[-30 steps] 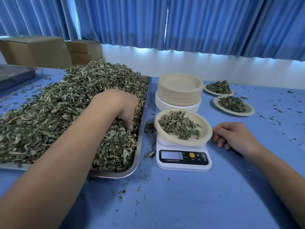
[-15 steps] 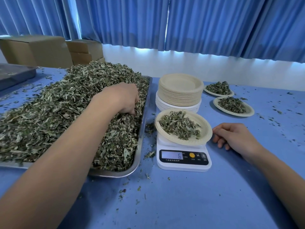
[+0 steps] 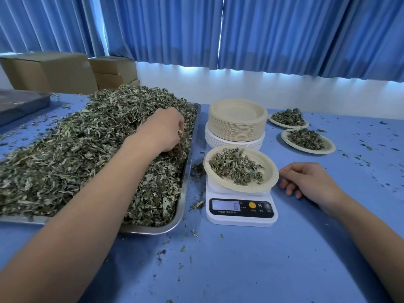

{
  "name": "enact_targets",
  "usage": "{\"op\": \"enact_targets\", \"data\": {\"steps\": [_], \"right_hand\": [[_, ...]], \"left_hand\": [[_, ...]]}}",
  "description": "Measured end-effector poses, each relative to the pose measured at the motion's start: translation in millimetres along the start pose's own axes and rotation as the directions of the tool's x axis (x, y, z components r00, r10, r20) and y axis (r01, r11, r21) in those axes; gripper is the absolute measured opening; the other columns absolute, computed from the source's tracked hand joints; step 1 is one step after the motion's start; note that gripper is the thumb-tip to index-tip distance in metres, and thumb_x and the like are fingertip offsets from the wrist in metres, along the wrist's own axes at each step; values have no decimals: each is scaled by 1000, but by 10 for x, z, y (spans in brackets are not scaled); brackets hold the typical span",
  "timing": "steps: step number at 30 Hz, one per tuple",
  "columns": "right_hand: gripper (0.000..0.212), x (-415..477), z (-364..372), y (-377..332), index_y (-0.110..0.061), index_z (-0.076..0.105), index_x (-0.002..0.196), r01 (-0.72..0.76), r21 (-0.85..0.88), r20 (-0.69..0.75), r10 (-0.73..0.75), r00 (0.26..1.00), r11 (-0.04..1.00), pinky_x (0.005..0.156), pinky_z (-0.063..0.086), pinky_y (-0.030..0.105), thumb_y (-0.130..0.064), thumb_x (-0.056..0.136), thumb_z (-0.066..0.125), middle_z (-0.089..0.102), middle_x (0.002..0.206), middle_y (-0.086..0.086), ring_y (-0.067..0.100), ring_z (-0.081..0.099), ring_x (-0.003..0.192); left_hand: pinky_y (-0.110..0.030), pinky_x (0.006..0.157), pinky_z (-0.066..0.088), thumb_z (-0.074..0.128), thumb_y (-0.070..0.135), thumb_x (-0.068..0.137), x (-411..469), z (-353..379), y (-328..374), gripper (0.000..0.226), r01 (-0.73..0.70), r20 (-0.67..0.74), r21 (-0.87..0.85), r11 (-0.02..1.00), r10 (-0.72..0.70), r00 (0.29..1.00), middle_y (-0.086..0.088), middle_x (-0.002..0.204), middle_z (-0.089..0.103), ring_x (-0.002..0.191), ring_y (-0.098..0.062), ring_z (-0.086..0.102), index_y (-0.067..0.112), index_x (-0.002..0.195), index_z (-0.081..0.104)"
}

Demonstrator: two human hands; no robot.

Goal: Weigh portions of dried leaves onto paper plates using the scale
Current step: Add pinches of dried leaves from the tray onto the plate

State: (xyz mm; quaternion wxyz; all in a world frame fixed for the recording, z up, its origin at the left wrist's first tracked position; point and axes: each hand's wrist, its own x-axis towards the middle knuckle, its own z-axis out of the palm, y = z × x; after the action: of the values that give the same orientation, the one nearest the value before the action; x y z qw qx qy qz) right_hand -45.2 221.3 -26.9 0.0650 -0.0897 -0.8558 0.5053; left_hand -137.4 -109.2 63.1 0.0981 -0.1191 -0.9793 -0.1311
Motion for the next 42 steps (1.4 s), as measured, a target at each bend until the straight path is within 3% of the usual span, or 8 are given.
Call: {"op": "enact_targets", "data": {"steps": [6, 9, 12, 15, 24, 30, 35, 42], "right_hand": [[22, 9, -17, 14, -9, 74, 82, 4, 7, 12, -4, 1000, 1000, 44, 44, 22, -12, 98, 59, 71, 70, 9, 15, 59, 52], [22, 22, -24, 28, -9, 74, 83, 6, 9, 20, -6, 1000, 1000, 44, 43, 22, -13, 98, 59, 71, 70, 9, 14, 59, 52], [23, 42, -25, 34, -10, 73, 82, 6, 7, 25, -6, 1000, 1000, 43, 44, 22, -13, 99, 59, 71, 70, 8, 14, 59, 52], [24, 56, -27, 40, -11, 74, 81, 5, 10, 30, -5, 1000, 1000, 43, 44, 22, -13, 99, 58, 72, 70, 9, 15, 60, 51], [23, 49, -23, 35, -10, 73, 85, 1, 12, 28, -1, 1000, 1000, 43, 44, 21, -11, 99, 56, 71, 68, 6, 14, 60, 51], [22, 46, -21, 40, -6, 73, 87, -4, 19, 17, 4, 1000, 1000, 41, 43, 21, -10, 100, 55, 69, 66, 6, 12, 59, 49], [23, 63, -22, 51, -8, 73, 85, -4, 16, 20, 3, 1000, 1000, 42, 43, 21, -12, 100, 56, 70, 68, 7, 13, 59, 49], [23, 68, -24, 56, -9, 73, 85, 2, 12, 22, -2, 1000, 1000, 42, 43, 21, -13, 100, 56, 71, 68, 7, 13, 59, 49]], "left_hand": [[-37, 73, 49, 74, 5, 83, 37, 26, 71, 23, -37, -123, 34, 999, 41, 992, -14, 115, 68, 98, -36, 63, 21, 100, 74], [-39, 87, 50, 72, 1, 82, 67, -28, 140, 26, -82, -166, 13, 997, 83, 983, -12, 118, 67, 108, -33, 60, 20, 100, 74], [-38, 82, 52, 71, 1, 82, 122, -119, 271, 26, -124, -185, 39, 992, 129, 974, -13, 109, 68, 97, -33, 62, 19, 100, 74], [-28, 68, 46, 75, 4, 81, 167, -183, 497, 21, -201, -126, -54, 978, 193, 973, -3, 95, 65, 85, -25, 59, 19, 96, 75], [-22, 70, 43, 83, 19, 76, 269, 25, 1128, 23, -404, 65, -237, 884, 429, 901, 5, 81, 64, 82, -14, 60, 13, 98, 77], [-25, 95, 51, 84, 22, 77, 246, 9, 1024, 33, -357, 348, -393, 847, 497, 795, 5, 108, 73, 101, -6, 66, 16, 108, 74], [-27, 79, 52, 74, 24, 88, 255, -72, 735, 14, -253, 260, -492, 833, 418, 870, 7, 90, 76, 91, -8, 72, 20, 102, 75], [-36, 80, 56, 60, 8, 84, 263, -8, 194, 17, -207, 122, 46, 977, 200, 972, -1, 90, 70, 84, -21, 65, 18, 90, 73]]}}
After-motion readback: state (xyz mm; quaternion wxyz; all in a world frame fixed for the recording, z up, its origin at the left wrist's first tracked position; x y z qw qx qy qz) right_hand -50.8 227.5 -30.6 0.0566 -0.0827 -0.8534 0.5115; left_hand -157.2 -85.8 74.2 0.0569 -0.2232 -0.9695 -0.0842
